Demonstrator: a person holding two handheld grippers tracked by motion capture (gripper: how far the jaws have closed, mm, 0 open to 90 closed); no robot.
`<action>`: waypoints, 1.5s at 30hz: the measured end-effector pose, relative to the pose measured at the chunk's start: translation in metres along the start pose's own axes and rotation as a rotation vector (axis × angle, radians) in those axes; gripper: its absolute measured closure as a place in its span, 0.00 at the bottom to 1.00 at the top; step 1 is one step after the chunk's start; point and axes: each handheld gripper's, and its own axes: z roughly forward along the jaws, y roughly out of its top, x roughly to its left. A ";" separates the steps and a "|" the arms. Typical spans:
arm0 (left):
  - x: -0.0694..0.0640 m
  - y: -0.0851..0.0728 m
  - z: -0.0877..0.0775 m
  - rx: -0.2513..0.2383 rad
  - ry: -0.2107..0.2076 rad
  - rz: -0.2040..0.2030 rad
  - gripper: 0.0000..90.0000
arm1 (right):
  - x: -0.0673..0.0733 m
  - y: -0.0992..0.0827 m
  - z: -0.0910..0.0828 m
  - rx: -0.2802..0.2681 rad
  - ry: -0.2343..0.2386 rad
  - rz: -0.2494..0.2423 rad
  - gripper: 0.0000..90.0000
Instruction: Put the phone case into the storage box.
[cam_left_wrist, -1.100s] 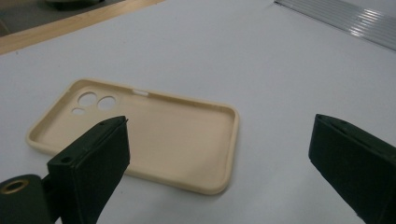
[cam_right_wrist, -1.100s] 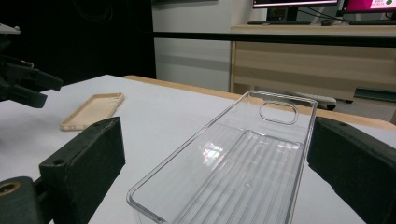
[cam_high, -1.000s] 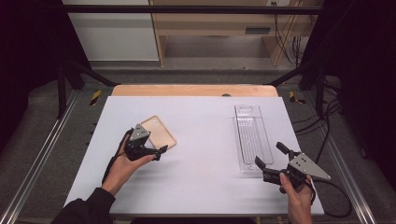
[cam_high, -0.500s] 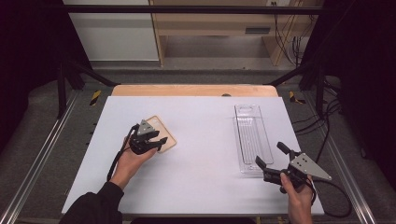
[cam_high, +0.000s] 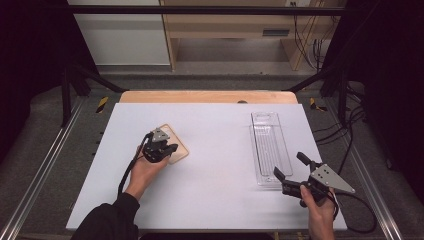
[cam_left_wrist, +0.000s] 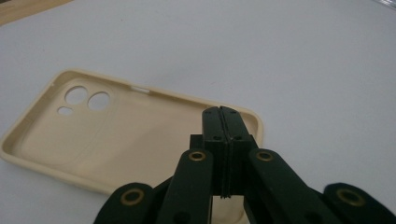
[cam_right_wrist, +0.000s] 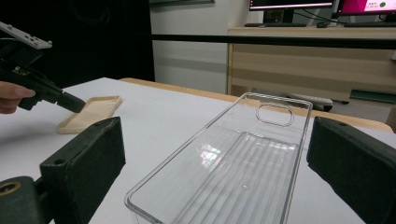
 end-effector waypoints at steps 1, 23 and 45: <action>0.000 0.000 0.001 0.002 -0.001 0.001 1.00 | 0.000 0.000 0.000 0.000 0.000 -0.001 0.05; -0.008 -0.004 0.019 0.071 -0.034 0.015 1.00 | 0.000 -0.001 0.000 0.006 -0.003 -0.010 0.05; -0.039 -0.016 0.011 0.091 -0.128 0.029 1.00 | 0.001 -0.002 0.001 0.016 -0.001 -0.007 0.05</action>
